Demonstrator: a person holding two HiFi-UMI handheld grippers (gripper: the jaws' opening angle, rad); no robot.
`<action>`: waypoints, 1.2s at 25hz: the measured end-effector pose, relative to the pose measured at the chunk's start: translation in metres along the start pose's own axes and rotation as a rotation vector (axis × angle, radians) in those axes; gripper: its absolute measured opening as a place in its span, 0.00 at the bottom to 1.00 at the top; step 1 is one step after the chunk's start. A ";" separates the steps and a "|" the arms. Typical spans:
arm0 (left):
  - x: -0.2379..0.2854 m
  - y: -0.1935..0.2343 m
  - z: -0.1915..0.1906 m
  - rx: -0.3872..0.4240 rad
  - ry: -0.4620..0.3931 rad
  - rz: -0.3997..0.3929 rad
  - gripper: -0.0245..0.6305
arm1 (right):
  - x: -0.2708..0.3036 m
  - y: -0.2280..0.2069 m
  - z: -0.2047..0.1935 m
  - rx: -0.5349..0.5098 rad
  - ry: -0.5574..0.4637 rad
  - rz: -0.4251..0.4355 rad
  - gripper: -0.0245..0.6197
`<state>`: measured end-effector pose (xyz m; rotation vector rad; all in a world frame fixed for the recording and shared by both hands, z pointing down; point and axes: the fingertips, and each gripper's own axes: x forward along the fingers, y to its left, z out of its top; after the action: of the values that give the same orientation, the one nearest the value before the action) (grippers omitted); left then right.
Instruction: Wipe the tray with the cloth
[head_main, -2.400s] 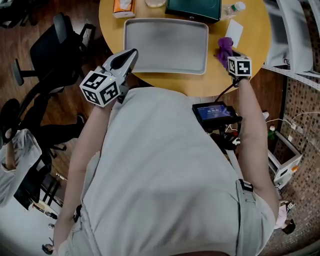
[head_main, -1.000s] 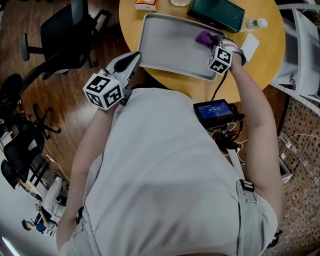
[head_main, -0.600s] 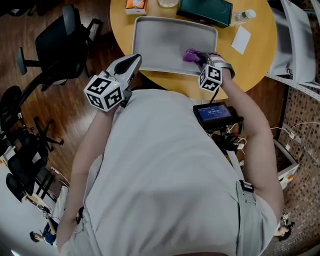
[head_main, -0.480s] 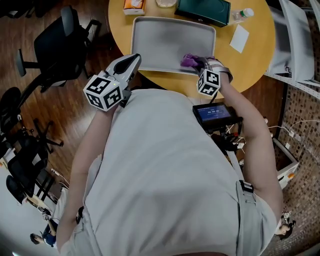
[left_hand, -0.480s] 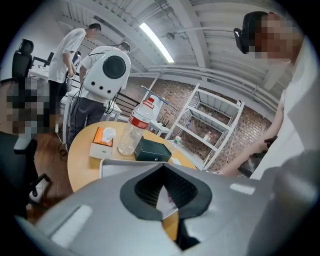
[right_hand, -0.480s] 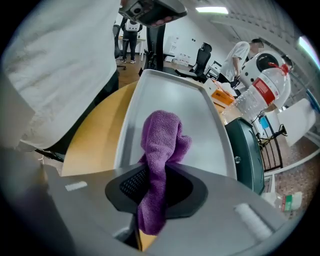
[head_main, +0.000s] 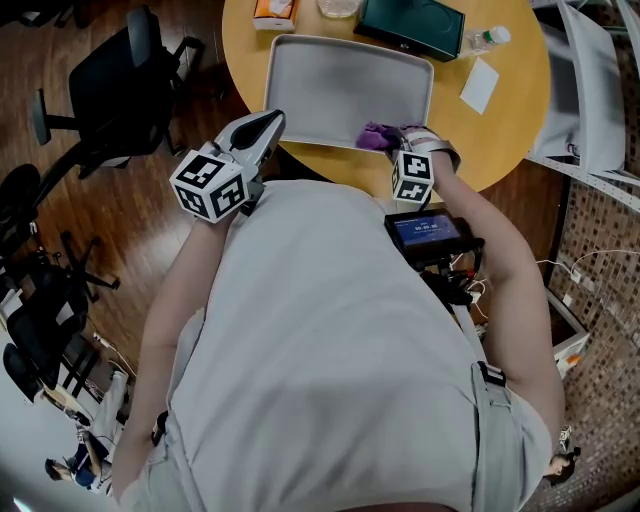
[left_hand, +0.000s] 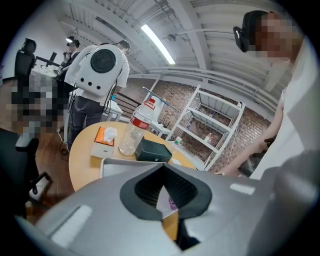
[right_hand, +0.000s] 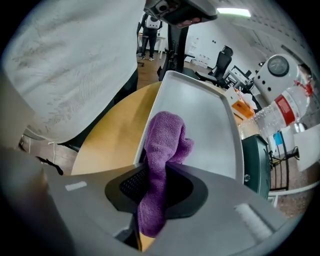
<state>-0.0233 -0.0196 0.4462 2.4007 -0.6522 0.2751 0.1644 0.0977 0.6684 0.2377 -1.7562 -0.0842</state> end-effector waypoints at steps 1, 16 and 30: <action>-0.002 0.000 -0.001 -0.003 -0.002 0.006 0.04 | 0.000 0.000 0.003 0.001 -0.006 0.013 0.16; -0.019 0.021 -0.003 -0.062 -0.012 0.084 0.04 | 0.006 -0.013 0.063 -0.066 -0.144 0.225 0.16; -0.040 0.011 -0.007 -0.075 -0.033 0.152 0.04 | 0.005 -0.140 0.030 -0.008 -0.049 0.142 0.16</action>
<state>-0.0636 -0.0071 0.4429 2.2919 -0.8477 0.2696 0.1497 -0.0422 0.6410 0.1055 -1.8155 0.0051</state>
